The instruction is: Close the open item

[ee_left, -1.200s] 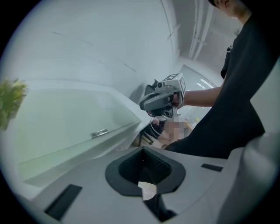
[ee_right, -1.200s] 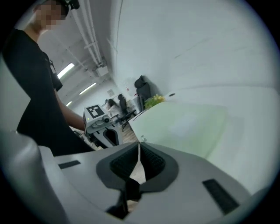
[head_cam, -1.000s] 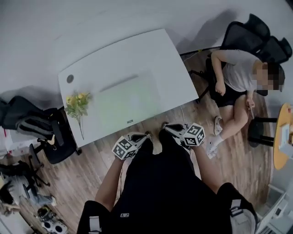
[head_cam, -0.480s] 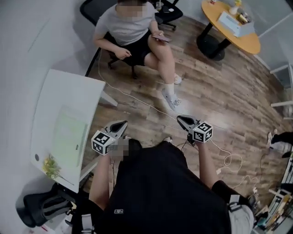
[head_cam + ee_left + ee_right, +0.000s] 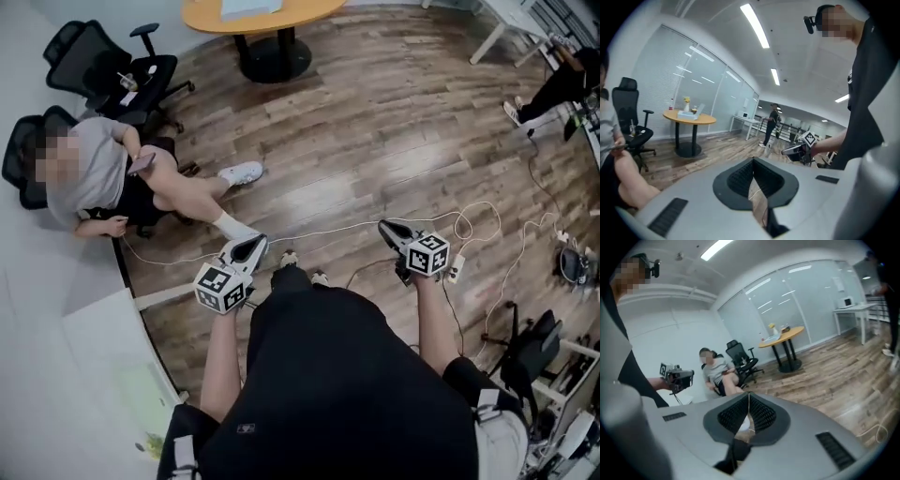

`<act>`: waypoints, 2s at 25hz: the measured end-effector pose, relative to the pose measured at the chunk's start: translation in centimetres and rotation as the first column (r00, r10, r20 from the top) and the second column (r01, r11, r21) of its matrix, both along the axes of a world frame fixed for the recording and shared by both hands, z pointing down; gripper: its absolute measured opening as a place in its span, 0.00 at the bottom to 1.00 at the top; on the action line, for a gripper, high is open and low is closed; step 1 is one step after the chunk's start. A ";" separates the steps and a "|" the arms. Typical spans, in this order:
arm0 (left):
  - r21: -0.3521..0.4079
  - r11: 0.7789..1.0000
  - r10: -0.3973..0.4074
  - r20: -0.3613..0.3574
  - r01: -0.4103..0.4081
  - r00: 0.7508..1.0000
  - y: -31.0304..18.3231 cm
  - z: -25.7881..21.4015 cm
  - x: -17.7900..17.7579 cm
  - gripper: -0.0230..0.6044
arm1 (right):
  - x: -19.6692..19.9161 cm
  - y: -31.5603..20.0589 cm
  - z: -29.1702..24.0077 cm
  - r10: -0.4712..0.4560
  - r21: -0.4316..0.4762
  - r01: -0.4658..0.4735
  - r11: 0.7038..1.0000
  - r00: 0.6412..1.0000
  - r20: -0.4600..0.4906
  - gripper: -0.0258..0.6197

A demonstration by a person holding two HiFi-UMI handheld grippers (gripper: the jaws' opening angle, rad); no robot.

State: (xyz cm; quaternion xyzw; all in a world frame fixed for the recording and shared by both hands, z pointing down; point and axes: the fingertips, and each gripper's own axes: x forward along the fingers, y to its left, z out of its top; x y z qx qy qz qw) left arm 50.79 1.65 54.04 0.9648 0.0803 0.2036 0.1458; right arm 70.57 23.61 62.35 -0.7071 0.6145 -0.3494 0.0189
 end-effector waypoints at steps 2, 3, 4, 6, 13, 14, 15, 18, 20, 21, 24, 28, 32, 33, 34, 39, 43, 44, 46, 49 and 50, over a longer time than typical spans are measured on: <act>0.020 0.996 0.086 0.034 -0.086 0.996 1.9 0.8 4.6 0.05 | 2.3 0.8 0.1 0.059 0.027 -0.059 0.998 0.998 0.011 0.05; 0.026 0.993 0.117 0.041 -0.118 0.992 2.5 1.1 6.7 0.05 | 3.0 0.9 0.1 0.052 0.031 -0.052 0.998 0.999 0.003 0.05; 0.027 0.990 0.140 0.040 -0.141 0.989 2.9 1.3 8.9 0.05 | 3.9 0.7 0.0 0.042 0.032 -0.041 0.999 0.999 -0.016 0.05; 0.009 0.985 0.171 0.030 -0.172 0.985 3.3 2.1 13.7 0.05 | 7.0 0.0 -0.4 0.044 0.035 -0.042 0.999 0.997 -0.063 0.05; -0.044 0.975 0.218 0.017 -0.217 0.976 3.0 4.7 30.9 0.05 | 21.8 -3.8 -3.4 0.016 0.012 -0.015 1.000 0.988 -0.155 0.05; -0.054 0.974 0.219 -0.002 -0.219 0.976 3.1 4.3 33.3 0.05 | 23.6 -4.1 -4.2 -0.022 -0.003 0.021 1.000 0.981 -0.193 0.05; -0.050 0.972 0.227 -0.015 -0.228 0.974 3.3 4.0 35.4 0.05 | 25.4 -4.3 -4.9 -0.050 -0.013 0.048 0.999 0.972 -0.229 0.05; 0.025 0.968 0.251 -0.038 -0.250 0.967 3.0 2.0 41.0 0.05 | 30.5 -5.1 -6.7 -0.097 -0.009 0.098 0.995 0.954 -0.282 0.05; 0.061 0.972 0.232 -0.071 -0.228 0.970 2.5 -0.2 43.2 0.05 | 32.3 -5.7 -7.2 -0.169 -0.018 0.171 0.985 0.944 -0.285 0.05; 0.076 0.976 0.211 -0.086 -0.205 0.974 2.0 -1.2 43.8 0.05 | 33.0 -6.4 -7.3 -0.218 -0.026 0.220 0.975 0.932 -0.288 0.05; 0.121 0.988 0.112 -0.114 -0.099 0.987 0.1 -3.6 45.0 0.05 | 35.6 -9.3 -8.1 -0.333 -0.011 0.346 0.938 0.891 -0.310 0.05; 0.136 0.986 -0.077 -0.159 0.099 0.984 -0.4 -6.4 44.0 0.05 | 37.2 -11.6 -9.9 -0.437 0.039 0.478 0.877 0.829 -0.349 0.05; 0.144 0.957 -0.225 -0.189 0.253 0.956 0.9 -8.6 43.5 0.05 | 38.4 -11.6 -11.6 -0.505 0.070 0.581 0.811 0.756 -0.416 0.05; 0.145 0.949 -0.249 -0.194 0.279 0.949 1.8 -8.9 43.6 0.05 | 38.9 -11.2 -11.8 -0.517 0.077 0.599 0.797 0.743 -0.426 0.05; 0.149 0.942 -0.270 -0.196 0.301 0.943 2.8 -9.1 43.9 0.05 | 39.4 -10.7 -12.0 -0.530 0.080 0.617 0.783 0.728 -0.435 0.05; 0.159 0.906 -0.360 -0.194 0.392 0.913 8.0 -8.9 45.5 0.05 | 42.1 -8.2 -11.9 -0.596 0.076 0.696 0.714 0.661 -0.456 0.05; 0.162 0.890 -0.399 -0.175 0.426 0.900 10.8 -8.5 47.1 0.05 | 44.2 -6.9 -12.2 -0.615 0.087 0.718 0.690 0.646 -0.452 0.05; 0.162 0.888 -0.403 -0.174 0.430 0.899 11.2 -8.6 47.5 0.05 | 44.6 -6.6 -12.4 -0.615 0.091 0.720 0.687 0.644 -0.455 0.05; 0.165 0.884 -0.410 -0.173 0.437 0.895 11.8 -8.8 48.1 0.05 | 45.5 -6.2 -12.8 -0.607 0.104 0.718 0.688 0.648 -0.460 0.05; 0.170 0.880 -0.416 -0.175 0.444 0.892 11.7 -9.2 48.7 0.05 | 46.4 -6.4 -13.3 -0.590 0.126 0.704 0.699 0.667 -0.455 0.05; 0.170 0.879 -0.417 -0.177 0.445 0.891 11.6 -9.3 48.9 0.05 | 46.6 -6.5 -13.4 -0.587 0.129 0.703 0.700 0.668 -0.456 0.05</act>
